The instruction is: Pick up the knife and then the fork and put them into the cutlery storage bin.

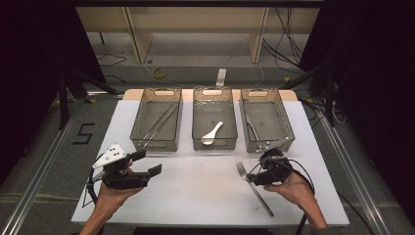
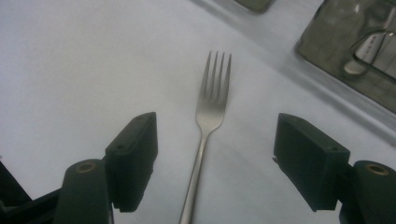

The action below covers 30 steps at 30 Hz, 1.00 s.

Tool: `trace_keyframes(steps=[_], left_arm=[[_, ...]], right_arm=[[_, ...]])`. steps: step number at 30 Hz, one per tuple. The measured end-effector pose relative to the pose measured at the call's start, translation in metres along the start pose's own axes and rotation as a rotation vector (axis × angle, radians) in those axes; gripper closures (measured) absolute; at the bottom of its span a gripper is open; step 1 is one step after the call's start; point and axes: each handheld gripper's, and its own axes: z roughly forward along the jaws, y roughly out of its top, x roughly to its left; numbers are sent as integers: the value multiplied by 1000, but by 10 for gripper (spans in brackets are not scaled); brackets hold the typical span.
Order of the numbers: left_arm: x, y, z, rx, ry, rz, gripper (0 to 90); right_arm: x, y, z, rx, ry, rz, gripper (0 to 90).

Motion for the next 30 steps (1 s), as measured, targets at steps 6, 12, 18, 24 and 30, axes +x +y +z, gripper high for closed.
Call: trace_keyframes(steps=[6, 12, 18, 24, 30], left_arm=[[0, 0, 0, -1, -1, 0, 156], [0, 0, 0, 0, -2, 1, 156], [-1, 0, 1, 0, -4, 0, 156], [-1, 0, 1, 2, -4, 1, 156], [-1, 0, 1, 2, -9, -3, 156]], right_arm=[[2, -6, 5, 33, -9, 1, 341], [3, -14, 9, 70, 9, 5, 416], [5, -19, 16, 128, -2, -13, 490], [9, -20, 23, 170, 7, -31, 537], [10, -21, 29, 211, 2, -45, 584]])
